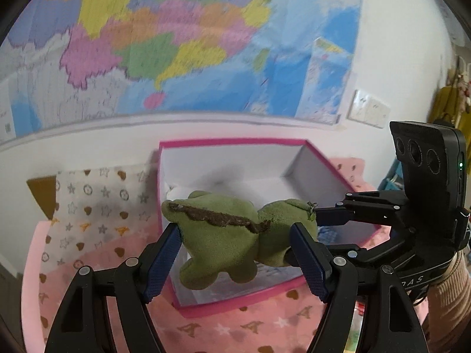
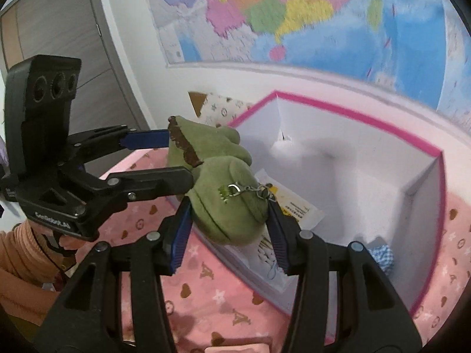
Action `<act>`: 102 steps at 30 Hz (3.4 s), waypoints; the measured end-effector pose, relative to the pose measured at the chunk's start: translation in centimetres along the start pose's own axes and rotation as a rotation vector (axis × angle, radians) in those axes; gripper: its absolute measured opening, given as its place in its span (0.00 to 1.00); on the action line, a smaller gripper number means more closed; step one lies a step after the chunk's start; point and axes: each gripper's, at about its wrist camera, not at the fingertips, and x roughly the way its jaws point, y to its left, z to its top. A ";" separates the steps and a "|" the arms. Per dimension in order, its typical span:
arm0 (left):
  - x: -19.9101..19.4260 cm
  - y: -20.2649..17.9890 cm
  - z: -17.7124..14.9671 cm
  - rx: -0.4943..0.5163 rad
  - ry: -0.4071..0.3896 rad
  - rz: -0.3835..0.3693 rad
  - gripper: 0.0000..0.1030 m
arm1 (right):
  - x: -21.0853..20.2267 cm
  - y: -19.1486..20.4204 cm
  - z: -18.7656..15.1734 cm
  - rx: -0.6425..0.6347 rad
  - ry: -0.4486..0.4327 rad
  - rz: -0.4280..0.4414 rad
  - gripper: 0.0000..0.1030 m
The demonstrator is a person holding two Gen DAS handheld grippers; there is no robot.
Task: Organize soft objects
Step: 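Carry the green plush into the magenta box and open the right gripper, then reach the right gripper down to the beige teddy bear keychain, then grasp the teddy bear with the right gripper and lower it into the box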
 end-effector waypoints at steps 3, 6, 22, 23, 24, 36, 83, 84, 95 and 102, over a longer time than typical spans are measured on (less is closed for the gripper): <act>1.0 0.5 -0.4 -0.027 0.031 -0.011 0.71 | 2.0 -0.7 -0.1 0.017 0.045 -0.027 0.51; 0.9 0.3 -0.6 -0.018 0.021 0.017 0.71 | 3.4 -1.8 -0.4 0.079 0.073 -0.032 0.53; -4.1 -2.3 -2.0 -0.009 -0.062 -0.090 0.75 | -9.4 -0.7 -3.8 0.165 -0.155 0.066 0.58; -4.6 -3.0 -2.4 0.006 -0.064 -0.107 0.76 | -10.2 -0.5 -4.2 0.168 -0.168 0.070 0.58; -5.0 -3.5 -2.7 0.020 -0.065 -0.119 0.77 | -11.1 -0.2 -4.6 0.171 -0.182 0.074 0.58; -5.9 -8.1 -11.6 0.122 0.118 -0.277 0.77 | -9.1 5.0 -12.9 0.104 0.010 0.093 0.58; -4.1 -6.7 -3.4 0.097 0.041 -0.355 0.32 | -10.7 3.0 -1.8 0.055 -0.260 -0.003 0.15; -3.6 -6.8 -2.8 0.098 0.037 -0.346 0.32 | -10.6 2.5 -1.4 0.058 -0.263 -0.008 0.15; 3.9 -6.0 1.5 0.039 0.101 -0.243 0.32 | -6.3 -4.4 1.3 0.145 -0.199 -0.053 0.15; 7.2 -5.2 1.0 -0.011 0.159 -0.161 0.39 | -3.0 -6.8 0.5 0.216 -0.104 -0.215 0.41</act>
